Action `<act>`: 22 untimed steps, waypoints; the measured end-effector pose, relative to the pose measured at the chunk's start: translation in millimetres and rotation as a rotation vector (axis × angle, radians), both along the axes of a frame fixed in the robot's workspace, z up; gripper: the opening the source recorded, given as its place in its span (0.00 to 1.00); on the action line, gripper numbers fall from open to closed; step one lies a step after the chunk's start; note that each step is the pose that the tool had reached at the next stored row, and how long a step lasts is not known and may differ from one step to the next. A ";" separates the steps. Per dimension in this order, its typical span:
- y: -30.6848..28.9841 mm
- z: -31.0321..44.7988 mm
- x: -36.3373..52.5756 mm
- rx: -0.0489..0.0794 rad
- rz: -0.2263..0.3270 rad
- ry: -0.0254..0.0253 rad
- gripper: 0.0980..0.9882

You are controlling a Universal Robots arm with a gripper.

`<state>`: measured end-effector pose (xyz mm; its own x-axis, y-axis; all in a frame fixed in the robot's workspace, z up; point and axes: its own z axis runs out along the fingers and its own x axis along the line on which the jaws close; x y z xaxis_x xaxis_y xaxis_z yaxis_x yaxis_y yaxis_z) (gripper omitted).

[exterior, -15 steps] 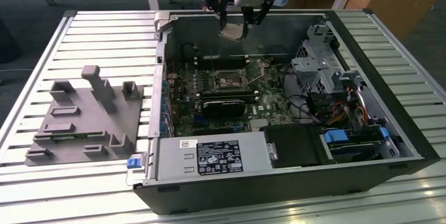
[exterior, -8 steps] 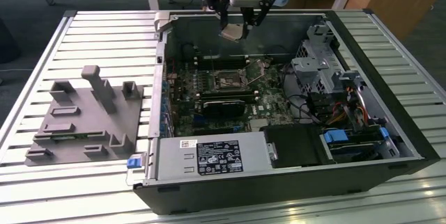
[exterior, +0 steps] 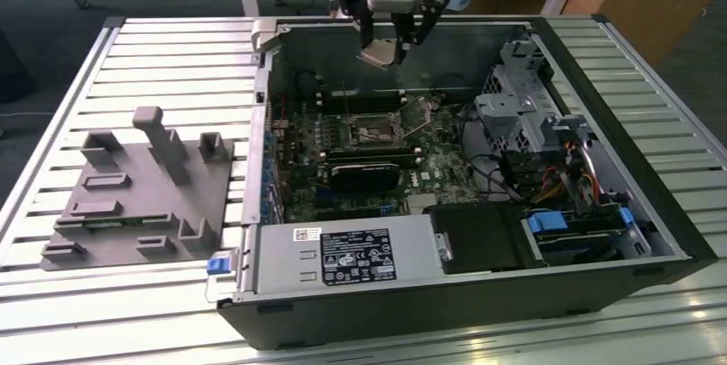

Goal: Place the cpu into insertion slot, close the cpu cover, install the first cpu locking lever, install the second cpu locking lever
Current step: 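Place the cpu into insertion slot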

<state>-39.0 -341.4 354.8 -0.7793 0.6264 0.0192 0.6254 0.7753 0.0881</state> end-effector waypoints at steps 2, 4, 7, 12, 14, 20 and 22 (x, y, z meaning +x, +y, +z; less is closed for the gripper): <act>0.1 -0.3 0.0 0.000 -0.020 0.0000 0.49; 0.1 -0.6 0.0 0.000 -0.041 0.0000 0.49; 0.2 -1.0 0.0 0.000 -0.072 0.0000 0.49; 0.3 -1.7 0.0 0.000 -0.123 0.0000 0.49; 0.3 -2.0 0.0 0.000 -0.144 0.0000 0.49; 0.5 -2.9 0.0 0.000 -0.209 0.0001 0.49; 0.6 -3.2 0.0 0.000 -0.231 0.0001 0.49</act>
